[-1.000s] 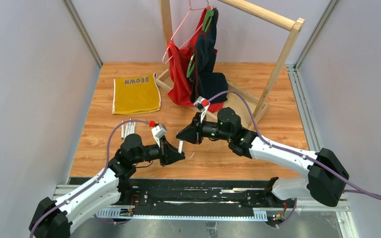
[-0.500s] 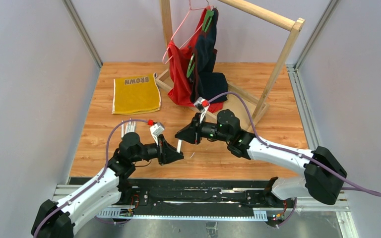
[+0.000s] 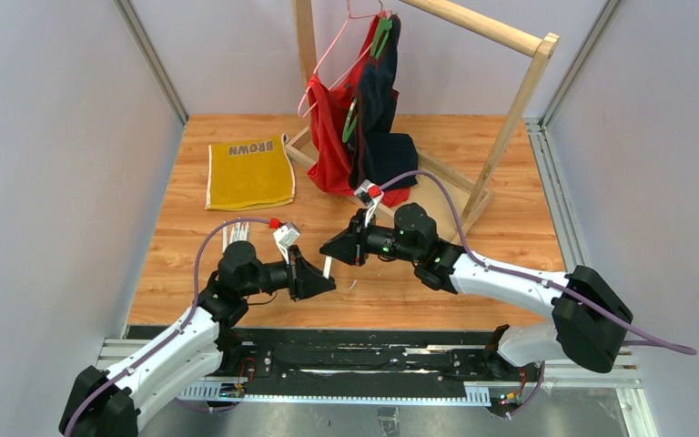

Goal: Insert the pens into the pen caps
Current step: Press the pen cap onto the pen.

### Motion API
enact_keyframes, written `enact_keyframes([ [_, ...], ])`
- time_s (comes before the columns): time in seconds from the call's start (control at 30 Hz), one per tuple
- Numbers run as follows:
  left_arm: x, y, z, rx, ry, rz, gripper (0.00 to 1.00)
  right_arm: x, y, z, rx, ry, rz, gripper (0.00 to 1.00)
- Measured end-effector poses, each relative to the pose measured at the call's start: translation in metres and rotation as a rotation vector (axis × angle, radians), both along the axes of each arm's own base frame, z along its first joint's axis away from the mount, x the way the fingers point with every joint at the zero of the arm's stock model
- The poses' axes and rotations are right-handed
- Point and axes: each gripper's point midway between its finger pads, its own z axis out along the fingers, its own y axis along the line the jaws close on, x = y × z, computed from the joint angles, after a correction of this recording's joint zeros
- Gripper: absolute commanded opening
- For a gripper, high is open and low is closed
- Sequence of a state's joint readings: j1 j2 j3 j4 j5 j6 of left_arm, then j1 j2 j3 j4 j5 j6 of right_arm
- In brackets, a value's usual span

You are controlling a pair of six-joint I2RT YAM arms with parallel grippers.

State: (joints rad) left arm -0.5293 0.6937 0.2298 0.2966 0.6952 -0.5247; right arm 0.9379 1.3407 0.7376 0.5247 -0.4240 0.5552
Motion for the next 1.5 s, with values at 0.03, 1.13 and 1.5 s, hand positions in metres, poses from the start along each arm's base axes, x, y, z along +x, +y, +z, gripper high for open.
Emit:
enact_keyframes([
  [0.03,0.0,0.0,0.0,0.001,0.001,0.001,0.0,0.0,0.0,0.0,-0.001,0.0,-0.003,0.0],
  [1.13,0.052,0.027,0.053,-0.075,-0.452,0.25,0.01,-0.049,-0.064,-0.005,-0.264,0.119,0.136,0.62],
  [1.5,0.019,-0.001,0.024,-0.041,-0.419,0.111,0.01,-0.005,-0.053,0.072,-0.074,-0.089,0.014,0.65],
])
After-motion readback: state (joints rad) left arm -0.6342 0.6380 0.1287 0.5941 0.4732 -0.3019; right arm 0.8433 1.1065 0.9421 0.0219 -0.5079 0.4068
